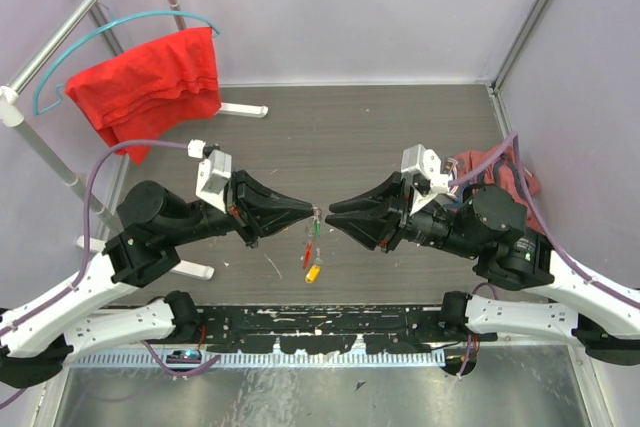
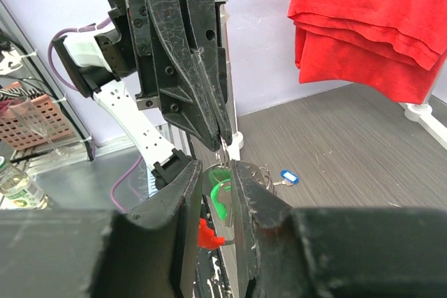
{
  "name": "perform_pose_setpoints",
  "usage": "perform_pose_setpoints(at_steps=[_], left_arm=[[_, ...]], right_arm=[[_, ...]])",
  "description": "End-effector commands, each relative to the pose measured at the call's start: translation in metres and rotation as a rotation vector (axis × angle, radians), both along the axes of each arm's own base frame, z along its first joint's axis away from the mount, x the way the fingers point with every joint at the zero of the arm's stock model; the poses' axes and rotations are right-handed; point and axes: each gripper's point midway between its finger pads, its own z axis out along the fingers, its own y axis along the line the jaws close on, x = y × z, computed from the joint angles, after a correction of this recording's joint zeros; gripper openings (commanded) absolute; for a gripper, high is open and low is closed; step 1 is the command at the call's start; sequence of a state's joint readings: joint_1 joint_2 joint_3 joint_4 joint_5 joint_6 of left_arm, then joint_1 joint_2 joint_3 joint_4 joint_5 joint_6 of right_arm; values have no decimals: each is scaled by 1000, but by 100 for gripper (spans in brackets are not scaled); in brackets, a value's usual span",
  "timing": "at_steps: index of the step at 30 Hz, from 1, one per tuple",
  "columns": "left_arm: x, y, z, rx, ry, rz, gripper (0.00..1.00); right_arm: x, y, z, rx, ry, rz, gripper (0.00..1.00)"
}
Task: Put the keys on the keyring
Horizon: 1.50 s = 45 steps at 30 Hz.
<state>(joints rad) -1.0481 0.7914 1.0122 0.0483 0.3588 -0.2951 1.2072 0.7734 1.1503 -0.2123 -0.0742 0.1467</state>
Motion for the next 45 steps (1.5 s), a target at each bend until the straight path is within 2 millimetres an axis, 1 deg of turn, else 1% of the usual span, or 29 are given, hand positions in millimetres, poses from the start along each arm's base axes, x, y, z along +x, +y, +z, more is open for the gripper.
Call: perform_pose_setpoints(at_steps=[1, 4, 8, 13, 19, 26, 31, 37, 41, 45], left_arm=[[-4, 8, 29, -145, -1, -7, 0], [-5, 8, 32, -175, 15, -17, 0], [-7, 6, 33, -199, 31, -32, 0], [-7, 8, 35, -218, 37, -32, 0], [-6, 7, 33, -225, 43, -28, 0], [-6, 9, 37, -244, 41, -30, 0], [-8, 6, 36, -241, 44, -45, 0], [-7, 5, 33, -235, 50, -44, 0], [-6, 6, 32, -235, 52, -37, 0], [-4, 6, 29, -227, 56, -27, 0]], right_arm=[[-4, 1, 23, 76, -51, 25, 28], [-3, 3, 22, 69, -51, 24, 26], [-3, 4, 18, 58, -49, 24, 16], [-2, 5, 12, 41, -45, 24, 14], [-5, 8, 13, 44, -55, 44, 15], [-5, 16, 4, 10, -45, 59, 5], [-8, 23, 5, 12, -49, 91, 4], [-11, 24, 9, 25, -59, 107, 5], [-8, 17, 8, 15, -66, 80, 8], [-5, 2, 10, 15, -80, 34, 12]])
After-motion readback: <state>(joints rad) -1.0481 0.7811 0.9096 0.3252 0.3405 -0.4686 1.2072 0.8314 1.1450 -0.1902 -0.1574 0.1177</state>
